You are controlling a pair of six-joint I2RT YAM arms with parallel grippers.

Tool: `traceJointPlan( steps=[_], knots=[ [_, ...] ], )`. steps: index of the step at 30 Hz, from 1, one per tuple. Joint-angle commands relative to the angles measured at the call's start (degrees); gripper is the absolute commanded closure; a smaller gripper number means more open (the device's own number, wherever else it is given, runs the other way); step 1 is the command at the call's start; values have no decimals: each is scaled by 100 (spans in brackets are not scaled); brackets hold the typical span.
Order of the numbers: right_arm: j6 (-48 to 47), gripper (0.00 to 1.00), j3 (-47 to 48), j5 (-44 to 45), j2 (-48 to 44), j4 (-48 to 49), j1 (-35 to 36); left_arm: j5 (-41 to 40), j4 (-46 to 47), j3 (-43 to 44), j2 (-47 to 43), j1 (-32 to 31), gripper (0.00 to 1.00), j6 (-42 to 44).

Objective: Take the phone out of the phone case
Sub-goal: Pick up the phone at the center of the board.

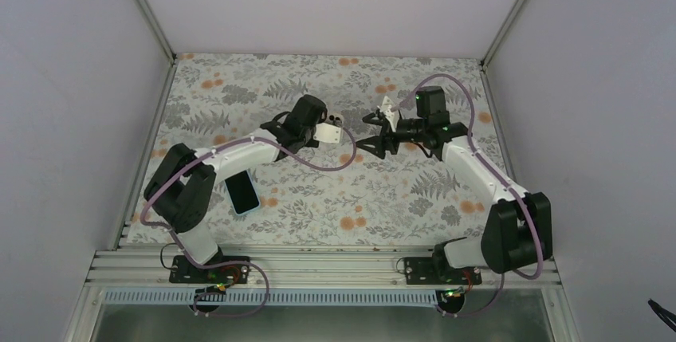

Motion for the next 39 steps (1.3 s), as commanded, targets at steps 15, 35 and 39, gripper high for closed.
traceJointPlan(
  steps=[15,35,39],
  knots=[
    [1089,30,673,-951,874,902,-558,-634,2245,-443,-917,-444,33,5],
    [1745,38,1253,-1458,1571,1300,-486,-700,2168,5,-629,-629,32,-19],
    [1820,40,1334,-1440,1665,1381,-473,-681,2159,36,-617,-663,32,-5]
  ],
)
